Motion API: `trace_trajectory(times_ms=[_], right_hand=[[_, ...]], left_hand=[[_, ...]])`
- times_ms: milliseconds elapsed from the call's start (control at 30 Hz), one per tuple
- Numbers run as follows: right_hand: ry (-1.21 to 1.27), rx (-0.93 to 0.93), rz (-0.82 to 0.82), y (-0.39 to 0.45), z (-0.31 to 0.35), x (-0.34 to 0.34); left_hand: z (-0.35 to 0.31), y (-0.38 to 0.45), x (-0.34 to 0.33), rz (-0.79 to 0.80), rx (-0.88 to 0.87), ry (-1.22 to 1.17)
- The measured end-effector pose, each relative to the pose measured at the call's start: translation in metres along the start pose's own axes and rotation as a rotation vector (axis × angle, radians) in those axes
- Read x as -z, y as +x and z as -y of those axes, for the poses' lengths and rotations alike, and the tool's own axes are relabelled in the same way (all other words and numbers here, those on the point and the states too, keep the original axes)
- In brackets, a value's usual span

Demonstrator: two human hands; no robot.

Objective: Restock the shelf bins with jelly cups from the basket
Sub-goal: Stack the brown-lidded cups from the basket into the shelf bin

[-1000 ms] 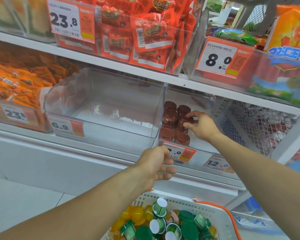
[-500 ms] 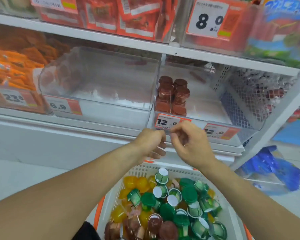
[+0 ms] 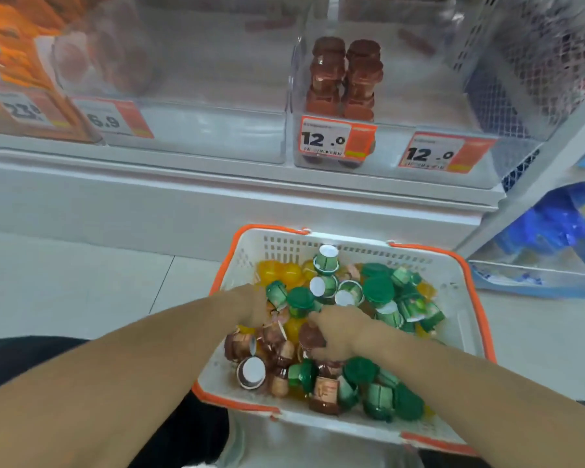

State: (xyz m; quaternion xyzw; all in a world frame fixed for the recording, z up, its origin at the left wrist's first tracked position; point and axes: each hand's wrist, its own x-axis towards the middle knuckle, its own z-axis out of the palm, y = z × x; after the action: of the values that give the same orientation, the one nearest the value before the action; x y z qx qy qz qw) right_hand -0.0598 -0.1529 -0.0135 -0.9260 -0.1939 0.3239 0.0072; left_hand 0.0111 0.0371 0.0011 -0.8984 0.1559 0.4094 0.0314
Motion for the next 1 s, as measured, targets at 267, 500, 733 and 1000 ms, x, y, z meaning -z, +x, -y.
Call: trace_trajectory(times_ms=[267, 500, 733, 1000], right_hand=[[-0.008, 0.034, 0.086, -0.001, 0.000, 0.002], [0.356, 0.034, -0.016, -0.010, -0.009, 0.042], [1.112, 0.075, -0.434, -0.059, -0.047, 0.166], [1.625, 0.130, -0.700, -0.093, -0.040, 0.234]], left_hand=[[-0.030, 0.000, -0.074, -0.236, -0.022, 0.063], [-0.021, 0.001, -0.046, -0.217, 0.014, -0.504], [-0.014, -0.039, 0.039, 0.296, -0.159, -1.790], [-0.042, -0.118, 0.155, 0.292, -0.550, -1.582]])
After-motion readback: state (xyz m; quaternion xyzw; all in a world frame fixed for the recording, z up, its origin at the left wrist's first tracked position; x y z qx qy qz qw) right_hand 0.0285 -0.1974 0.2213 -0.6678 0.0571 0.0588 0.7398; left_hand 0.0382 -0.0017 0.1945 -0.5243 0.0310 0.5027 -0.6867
